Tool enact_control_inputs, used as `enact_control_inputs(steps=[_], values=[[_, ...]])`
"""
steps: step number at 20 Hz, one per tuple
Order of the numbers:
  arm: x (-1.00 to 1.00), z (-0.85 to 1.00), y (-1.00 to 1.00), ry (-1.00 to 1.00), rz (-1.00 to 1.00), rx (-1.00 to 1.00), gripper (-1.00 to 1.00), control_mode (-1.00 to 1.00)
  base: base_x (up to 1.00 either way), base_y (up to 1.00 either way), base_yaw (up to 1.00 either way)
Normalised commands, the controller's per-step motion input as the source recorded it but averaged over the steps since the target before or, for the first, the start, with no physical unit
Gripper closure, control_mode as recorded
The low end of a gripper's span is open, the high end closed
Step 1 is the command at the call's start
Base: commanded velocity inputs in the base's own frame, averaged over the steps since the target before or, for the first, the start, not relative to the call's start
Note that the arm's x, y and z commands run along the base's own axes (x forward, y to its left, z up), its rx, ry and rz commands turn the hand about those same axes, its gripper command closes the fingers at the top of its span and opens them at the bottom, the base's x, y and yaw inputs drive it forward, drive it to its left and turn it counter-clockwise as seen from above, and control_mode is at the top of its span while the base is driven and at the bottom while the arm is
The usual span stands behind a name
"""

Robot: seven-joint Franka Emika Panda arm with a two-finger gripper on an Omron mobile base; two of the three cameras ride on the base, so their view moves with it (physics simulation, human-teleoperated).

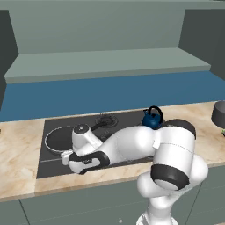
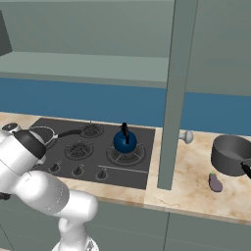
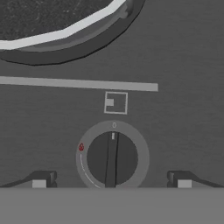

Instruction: Pick the pan from the cabinet and place it on the stove. Then turn on the stove burner for the pan.

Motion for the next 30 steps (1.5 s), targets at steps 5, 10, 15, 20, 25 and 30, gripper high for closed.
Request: enact_control_inputs(steps=[5,10,15,20,25,30], values=[[0.0,-0.05,0.02,0.0,0.0,0.0,-1.0,-1.0,0.0,0.0,0.0],[0.0,-0.07,0.0,0.0,0.0,0.0,-1.0,-1.0,0.0,0.0,0.0],[0.0,-0.09,0.01,0.0,0.0,0.0,-1.0,-1.0,0.0,0.0,0.0],[0.0,-0.07,0.03,0.0,0.0,0.0,-1.0,-1.0,0.0,0.0,0.0],[0.06,-0.12,0.07,0.0,0.0,0.0,1.0,-1.0,0.0,0.0,0.0],[0.18,-0.12,0.14,0.0,0.0,0.0,1.0,-1.0,0.0,0.0,0.0]])
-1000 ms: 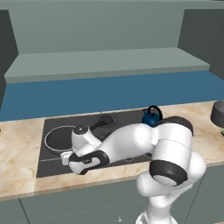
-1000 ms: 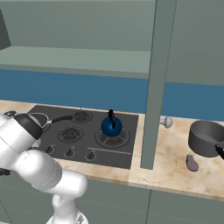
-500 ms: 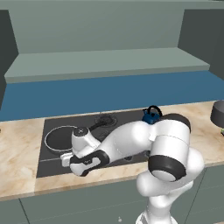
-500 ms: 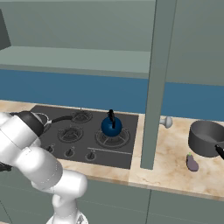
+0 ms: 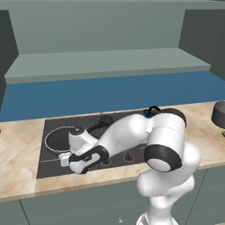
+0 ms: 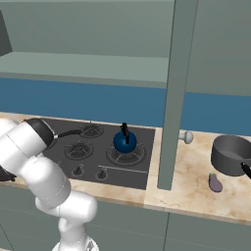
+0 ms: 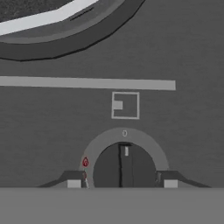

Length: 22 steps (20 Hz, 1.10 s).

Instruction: Pick the pan from the cabinet and place it on the stove. Then turn on the stove burner for the pan.

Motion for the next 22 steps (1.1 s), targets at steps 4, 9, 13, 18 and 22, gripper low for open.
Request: enact_control_inputs(steps=[4,9,13,18,22], values=[[0.21,-0.09,0.01,0.0,0.0,0.0,1.0,-1.0,0.0,0.0,0.0],[0.04,-0.11,0.0,0.0,0.0,0.0,1.0,-1.0,0.0,0.0,0.0],[0.0,0.0,-0.01,0.01,0.0,0.0,1.0,-1.0,0.0,0.0,0.0],[0.0,-0.04,0.0,-0.05,0.12,0.0,1.0,-1.0,0.0,0.0,0.0],[0.0,-0.1,0.0,-0.06,0.19,0.0,1.0,-1.0,0.0,0.0,0.0]])
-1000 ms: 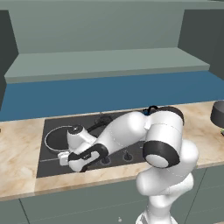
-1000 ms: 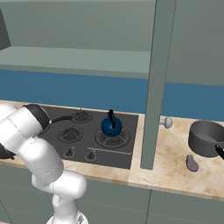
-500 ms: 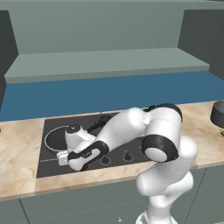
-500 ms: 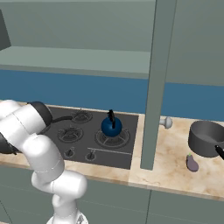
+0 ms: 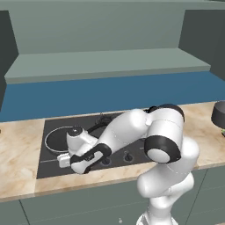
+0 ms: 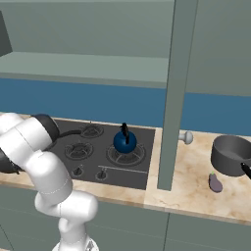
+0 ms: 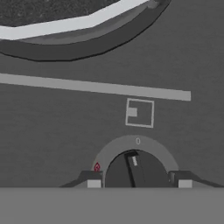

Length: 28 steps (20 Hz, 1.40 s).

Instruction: Pick the pan from the cabinet and place it on the stove. Then turn on the stove burner for the pan.

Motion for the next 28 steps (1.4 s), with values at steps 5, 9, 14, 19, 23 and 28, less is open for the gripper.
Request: enact_control_inputs(steps=[5,9,14,19,23,28], values=[[0.0,-0.11,0.0,-0.01,0.2,0.0,1.0,-1.0,0.0,0.0,0.0],[0.0,-0.11,0.0,0.03,0.2,0.0,1.0,-1.0,0.0,0.0,0.0],[0.0,-0.17,0.0,0.0,0.21,0.0,1.0,-1.0,0.0,0.0,0.0],[0.0,-0.21,0.0,0.0,0.21,0.0,1.0,-1.0,0.0,0.0,0.0],[0.0,-0.24,0.0,0.0,0.21,0.0,1.0,-1.0,0.0,0.0,0.0],[-0.02,-0.31,0.0,0.0,0.18,0.0,1.0,-1.0,0.0,0.0,0.0]])
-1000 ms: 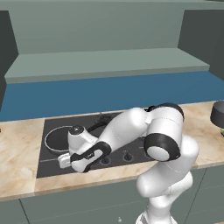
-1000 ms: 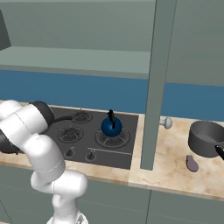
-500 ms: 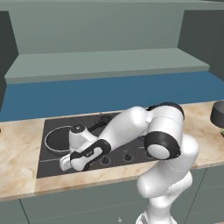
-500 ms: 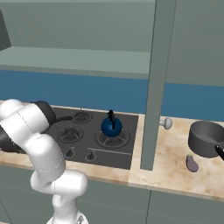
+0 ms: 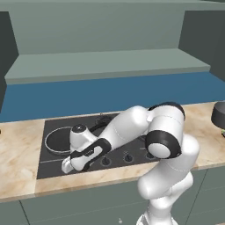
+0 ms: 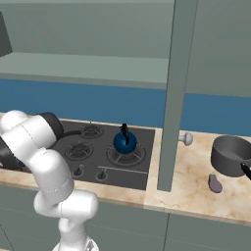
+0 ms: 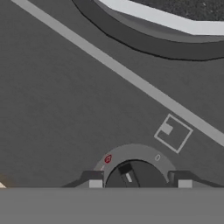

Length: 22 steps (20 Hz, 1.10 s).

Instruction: Pick the pan from the cabinet and place it on the stove. Then turn on the stove burner for the pan.

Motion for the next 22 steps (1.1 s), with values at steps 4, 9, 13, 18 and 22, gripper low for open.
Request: enact_control_inputs(steps=[4,9,13,18,22], values=[[0.0,-0.28,0.0,-0.03,0.14,0.0,1.0,-1.0,0.0,0.0,0.0],[0.0,-0.29,0.0,-0.02,0.14,0.0,1.0,-1.0,0.0,0.0,0.0],[0.0,-0.27,0.0,0.0,0.13,0.0,-1.0,-1.0,0.0,0.0,0.0],[-0.03,-0.04,0.0,-0.02,0.1,0.0,-1.0,-1.0,0.0,0.0,0.0],[-0.03,0.07,-0.01,0.0,0.05,0.0,-1.0,-1.0,0.0,0.0,0.0]])
